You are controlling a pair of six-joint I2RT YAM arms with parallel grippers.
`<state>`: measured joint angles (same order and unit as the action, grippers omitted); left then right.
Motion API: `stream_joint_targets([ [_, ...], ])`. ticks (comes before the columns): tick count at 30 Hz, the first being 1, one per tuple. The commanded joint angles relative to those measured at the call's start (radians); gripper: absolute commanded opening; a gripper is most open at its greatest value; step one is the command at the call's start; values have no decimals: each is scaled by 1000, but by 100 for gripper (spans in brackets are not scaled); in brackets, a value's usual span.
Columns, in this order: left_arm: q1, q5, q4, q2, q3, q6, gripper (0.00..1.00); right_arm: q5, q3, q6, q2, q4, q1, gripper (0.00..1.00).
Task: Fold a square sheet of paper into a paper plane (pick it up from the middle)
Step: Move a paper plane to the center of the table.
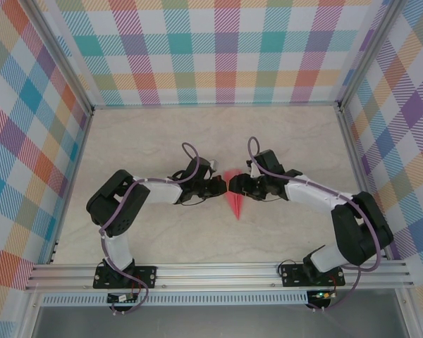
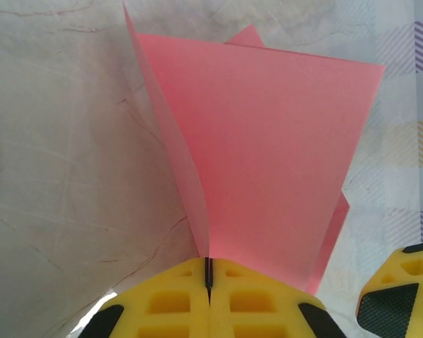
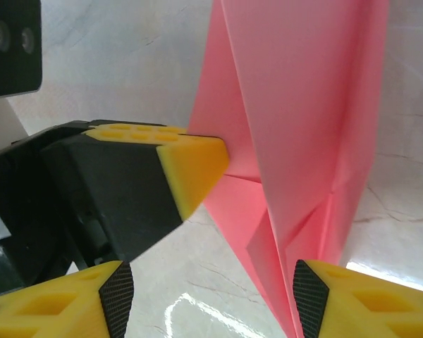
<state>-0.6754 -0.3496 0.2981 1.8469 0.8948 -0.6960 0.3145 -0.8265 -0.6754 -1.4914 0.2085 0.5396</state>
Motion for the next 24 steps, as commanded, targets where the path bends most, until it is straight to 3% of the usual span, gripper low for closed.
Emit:
stream_joint_targets([
  [1, 15, 26, 6, 15, -13, -6, 0, -24, -45, -2, -50, 39, 12, 64],
  [18, 17, 38, -14, 30, -15, -3, 0, -89, -63, 35, -124, 99, 50, 68],
  [24, 17, 33, -10, 35, -14, -6, 2, -120, -75, 33, -136, 120, 74, 64],
])
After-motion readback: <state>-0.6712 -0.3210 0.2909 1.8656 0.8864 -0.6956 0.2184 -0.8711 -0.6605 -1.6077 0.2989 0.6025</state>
